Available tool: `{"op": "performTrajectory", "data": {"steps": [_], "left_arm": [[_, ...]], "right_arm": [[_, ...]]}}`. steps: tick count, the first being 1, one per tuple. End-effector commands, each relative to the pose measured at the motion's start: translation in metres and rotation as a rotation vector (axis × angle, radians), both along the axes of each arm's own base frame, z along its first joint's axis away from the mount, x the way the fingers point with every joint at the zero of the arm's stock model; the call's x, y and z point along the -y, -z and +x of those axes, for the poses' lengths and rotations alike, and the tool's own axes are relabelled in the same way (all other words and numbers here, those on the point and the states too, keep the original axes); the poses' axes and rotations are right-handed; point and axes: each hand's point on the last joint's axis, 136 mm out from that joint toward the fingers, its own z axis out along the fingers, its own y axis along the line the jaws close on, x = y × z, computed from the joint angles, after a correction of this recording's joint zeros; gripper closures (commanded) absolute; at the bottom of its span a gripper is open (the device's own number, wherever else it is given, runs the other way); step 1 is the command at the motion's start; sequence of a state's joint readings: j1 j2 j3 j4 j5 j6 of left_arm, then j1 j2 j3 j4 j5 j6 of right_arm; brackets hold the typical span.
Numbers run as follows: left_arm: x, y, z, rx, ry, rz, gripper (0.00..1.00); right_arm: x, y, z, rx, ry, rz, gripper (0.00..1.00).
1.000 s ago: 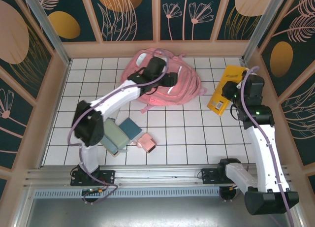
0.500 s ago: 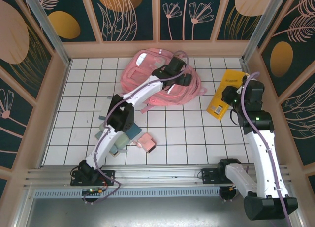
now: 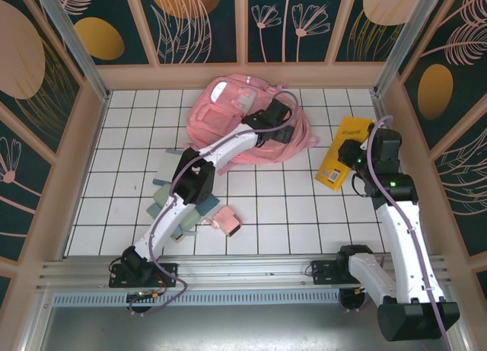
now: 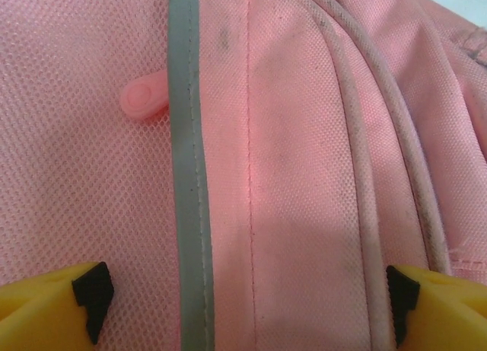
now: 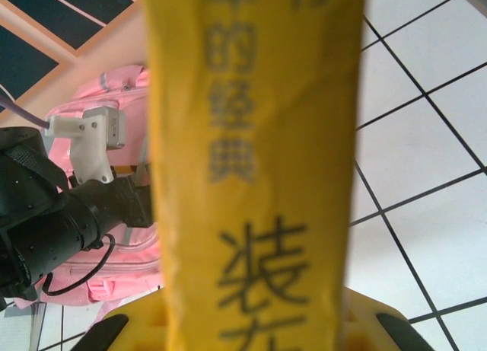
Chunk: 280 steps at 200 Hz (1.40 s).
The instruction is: Pack the student bag
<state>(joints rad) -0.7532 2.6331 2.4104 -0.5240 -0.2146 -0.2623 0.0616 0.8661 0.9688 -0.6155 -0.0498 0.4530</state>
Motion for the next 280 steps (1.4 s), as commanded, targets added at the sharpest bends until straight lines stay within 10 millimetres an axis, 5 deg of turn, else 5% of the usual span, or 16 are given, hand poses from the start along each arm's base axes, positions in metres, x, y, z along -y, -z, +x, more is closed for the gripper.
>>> {"op": "performTrajectory", "data": {"steps": [1, 38, 59, 89, 107, 166, 225, 280], "left_arm": [[-0.007, 0.039, -0.006, -0.029, 0.009, 0.111, 0.12], [-0.007, 0.056, -0.013, -0.068, 0.048, 0.135, 0.55], [0.001, 0.066, -0.026, -0.127, 0.107, 0.101, 0.67], [0.006, 0.078, -0.036, -0.178, 0.135, 0.068, 1.00], [0.007, 0.069, -0.035, -0.186, 0.131, 0.032, 1.00], [0.002, -0.072, -0.017, -0.044, 0.084, -0.302, 1.00], [-0.024, -0.176, -0.013, 0.042, 0.069, -0.490, 1.00], [-0.039, -0.250, -0.031, 0.103, 0.102, -0.583, 1.00]], "right_arm": [[-0.005, -0.023, 0.005, 0.106, -0.013, 0.035, 1.00], [-0.008, -0.021, 0.006, 0.099, -0.022, 0.054, 1.00], [-0.010, -0.022, 0.005, 0.100, -0.027, 0.067, 1.00], [-0.011, -0.028, 0.002, 0.116, -0.031, 0.082, 1.00], [-0.012, -0.030, -0.001, 0.123, -0.036, 0.086, 1.00], [-0.022, -0.044, 0.009, 0.147, -0.052, 0.171, 1.00], [-0.009, -0.077, 0.006, 0.201, 0.005, 0.123, 1.00], [-0.018, -0.072, 0.003, 0.220, -0.046, 0.152, 1.00]]}}
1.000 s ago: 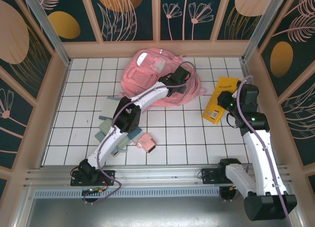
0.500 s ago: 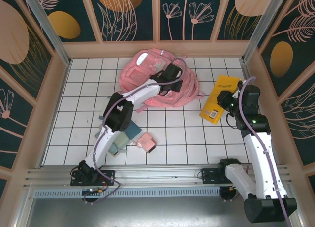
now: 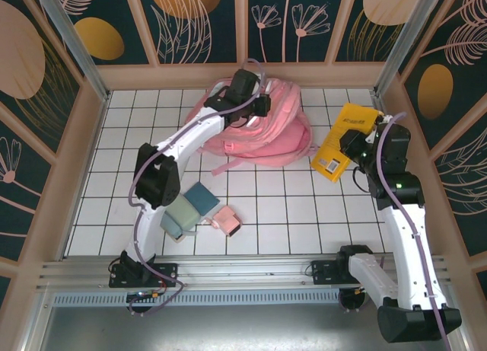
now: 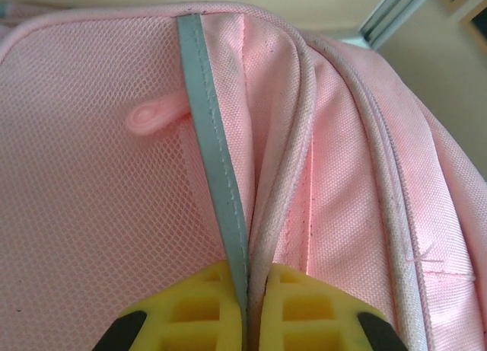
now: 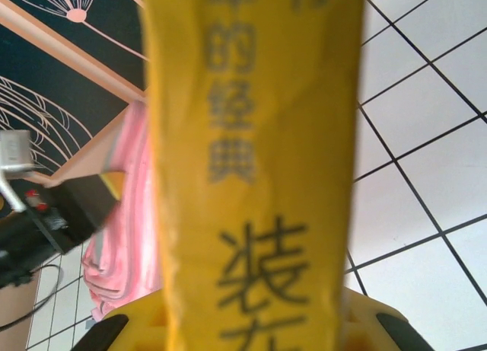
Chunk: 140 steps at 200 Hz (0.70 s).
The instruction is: Pack the student bag
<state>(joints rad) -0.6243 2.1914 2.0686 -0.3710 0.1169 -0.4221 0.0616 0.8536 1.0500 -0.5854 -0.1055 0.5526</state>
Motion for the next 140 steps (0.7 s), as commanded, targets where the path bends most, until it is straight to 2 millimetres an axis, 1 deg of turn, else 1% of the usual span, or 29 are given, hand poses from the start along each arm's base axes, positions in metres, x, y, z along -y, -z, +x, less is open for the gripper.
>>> {"op": "performTrajectory", "data": {"steps": [1, 29, 47, 55, 77, 86, 87, 88, 99, 115, 128, 140], "left_arm": [[0.005, -0.096, -0.019, 0.132, 0.053, -0.162, 1.00], [-0.012, -0.138, -0.032, 0.174, 0.059, -0.204, 1.00], [-0.023, -0.158, -0.040, 0.192, 0.070, -0.224, 1.00], [-0.029, -0.163, -0.042, 0.199, 0.074, -0.220, 1.00], [-0.043, -0.165, -0.041, 0.189, 0.090, -0.222, 1.00], [-0.046, -0.168, -0.043, 0.180, 0.113, -0.260, 1.00], [-0.047, -0.163, -0.043, 0.167, 0.115, -0.259, 1.00], [-0.047, -0.163, -0.043, 0.166, 0.118, -0.263, 1.00], [-0.051, -0.165, -0.046, 0.166, 0.141, -0.306, 1.00], [-0.051, -0.165, -0.050, 0.157, 0.178, -0.335, 1.00], [-0.048, -0.164, -0.053, 0.138, 0.206, -0.344, 1.00], [-0.045, -0.162, -0.054, 0.122, 0.223, -0.350, 1.00]], "right_arm": [[-0.008, -0.026, 0.000, 0.117, -0.046, 0.032, 1.00], [-0.029, -0.017, 0.002, 0.114, -0.136, 0.152, 1.00], [-0.044, -0.014, 0.004, 0.128, -0.206, 0.237, 1.00], [-0.051, -0.012, 0.005, 0.136, -0.240, 0.278, 1.00], [-0.066, 0.000, 0.013, 0.128, -0.303, 0.405, 1.00], [-0.070, 0.003, 0.017, 0.126, -0.320, 0.462, 1.00], [-0.071, 0.004, 0.017, 0.125, -0.322, 0.467, 1.00], [-0.071, 0.005, 0.018, 0.123, -0.322, 0.475, 1.00], [-0.073, 0.014, 0.025, 0.104, -0.314, 0.545, 1.00], [-0.079, 0.022, 0.035, 0.108, -0.327, 0.642, 1.00], [-0.081, 0.032, 0.046, 0.088, -0.317, 0.702, 1.00], [-0.085, 0.035, 0.055, 0.088, -0.320, 0.742, 1.00]]}}
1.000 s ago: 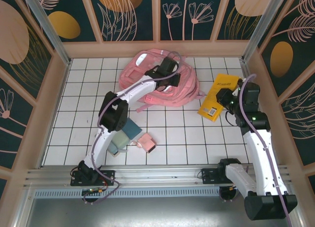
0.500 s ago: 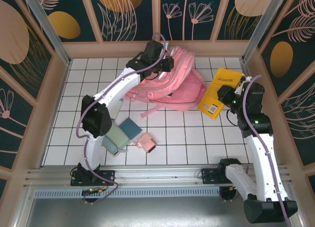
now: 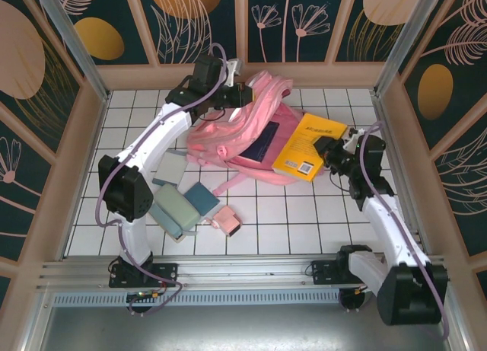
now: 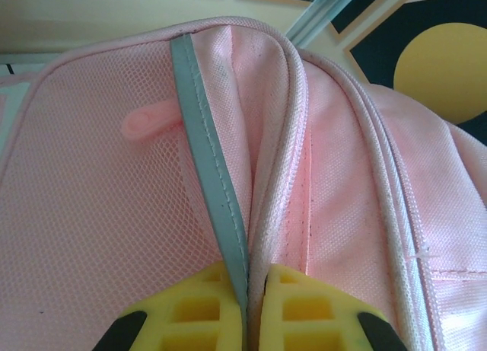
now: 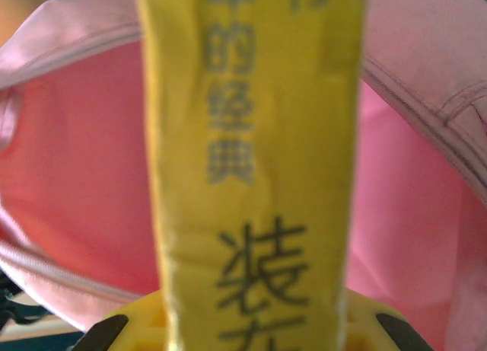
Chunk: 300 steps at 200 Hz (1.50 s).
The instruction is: Pack the student bag
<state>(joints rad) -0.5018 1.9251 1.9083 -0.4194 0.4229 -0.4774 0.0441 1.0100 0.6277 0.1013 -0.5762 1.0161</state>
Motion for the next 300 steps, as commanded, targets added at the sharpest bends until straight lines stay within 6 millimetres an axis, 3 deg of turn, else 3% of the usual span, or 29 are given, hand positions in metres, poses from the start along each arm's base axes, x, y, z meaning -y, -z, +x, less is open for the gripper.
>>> {"op": "performTrajectory", "data": {"steps": [1, 48, 88, 135, 155, 176, 253, 264, 277, 300], "left_arm": [[0.009, -0.085, -0.011, 0.195, 0.088, -0.170, 1.00], [0.007, -0.091, -0.010, 0.193, 0.086, -0.188, 1.00], [0.011, -0.096, -0.012, 0.192, 0.113, -0.209, 1.00], [0.007, -0.112, -0.012, 0.213, 0.115, -0.226, 1.00], [0.005, -0.114, -0.014, 0.217, 0.119, -0.228, 1.00], [0.003, -0.111, -0.011, 0.212, 0.111, -0.221, 1.00], [0.010, -0.103, -0.006, 0.176, 0.135, -0.257, 1.00], [0.011, -0.100, -0.005, 0.164, 0.141, -0.264, 1.00], [0.013, -0.097, -0.004, 0.153, 0.145, -0.270, 1.00], [0.012, -0.092, -0.001, 0.137, 0.139, -0.272, 1.00]], "right_arm": [[-0.013, -0.048, 0.019, 0.163, -0.038, 0.182, 1.00], [-0.043, -0.058, 0.048, 0.139, -0.027, 0.268, 1.00], [-0.061, -0.035, 0.085, 0.049, 0.066, 0.333, 1.00], [-0.096, -0.013, 0.133, 0.027, 0.101, 0.226, 1.00], [-0.108, -0.013, 0.148, 0.064, 0.088, 0.236, 1.00], [-0.133, -0.010, 0.161, 0.073, 0.046, 0.225, 1.00], [-0.192, 0.054, 0.196, -0.066, 0.041, 0.049, 1.00], [-0.202, 0.058, 0.202, -0.064, 0.031, 0.052, 0.90], [-0.213, 0.065, 0.210, -0.081, 0.013, 0.057, 0.63], [-0.218, 0.083, 0.219, -0.142, -0.021, 0.029, 0.47]]}}
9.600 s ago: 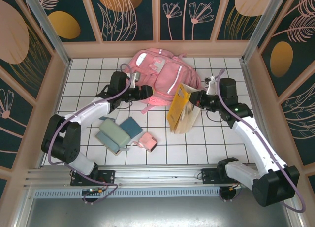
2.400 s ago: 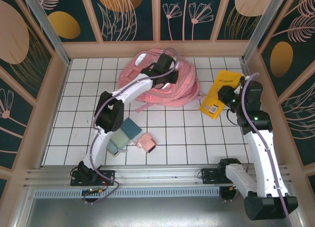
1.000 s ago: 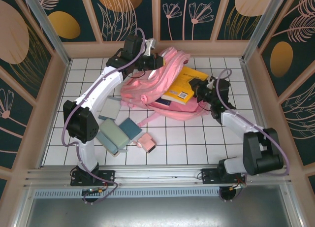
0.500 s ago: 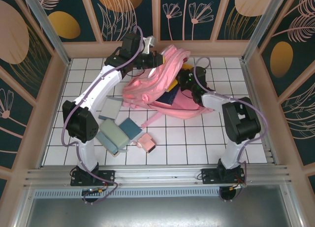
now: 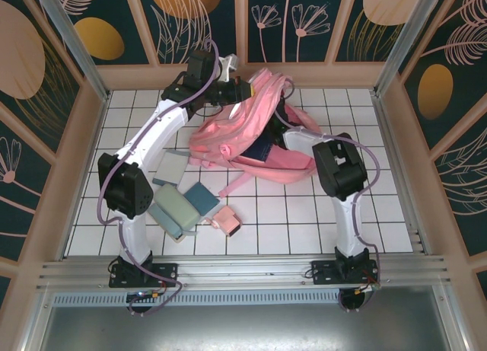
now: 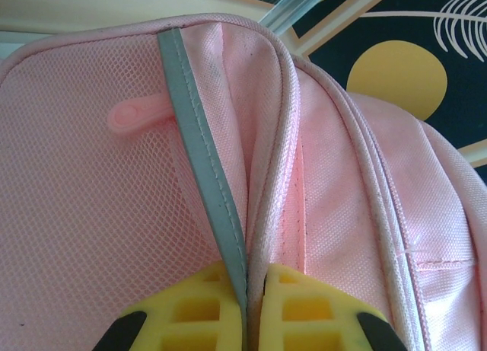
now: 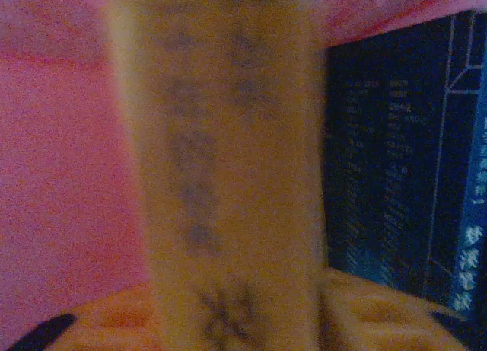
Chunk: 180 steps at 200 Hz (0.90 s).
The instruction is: Pack the student bag
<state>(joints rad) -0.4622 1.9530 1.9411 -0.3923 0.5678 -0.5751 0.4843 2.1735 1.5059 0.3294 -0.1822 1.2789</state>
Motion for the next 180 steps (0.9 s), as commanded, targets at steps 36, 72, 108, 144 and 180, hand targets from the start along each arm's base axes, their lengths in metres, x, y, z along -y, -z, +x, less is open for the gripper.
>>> {"op": "performTrajectory", "data": {"steps": [36, 72, 108, 144, 180], "left_arm": [[0.005, -0.075, 0.002, 0.199, 0.062, -0.165, 1.00], [0.000, -0.061, 0.014, 0.167, 0.032, -0.155, 1.00], [0.003, -0.050, 0.023, 0.143, 0.034, -0.158, 1.00], [0.014, -0.026, 0.030, 0.098, 0.042, -0.150, 1.00], [0.030, 0.006, 0.029, 0.070, 0.058, -0.079, 1.00]], "right_arm": [[0.015, -0.038, 0.002, 0.105, -0.019, -0.116, 0.33], [0.048, -0.057, -0.019, 0.139, -0.019, -0.195, 0.29], [0.106, -0.069, -0.044, 0.135, 0.091, -0.289, 0.29], [0.159, -0.098, -0.086, 0.217, 0.210, -0.421, 0.35], [0.192, -0.130, -0.134, 0.319, 0.240, -0.501, 0.36]]}}
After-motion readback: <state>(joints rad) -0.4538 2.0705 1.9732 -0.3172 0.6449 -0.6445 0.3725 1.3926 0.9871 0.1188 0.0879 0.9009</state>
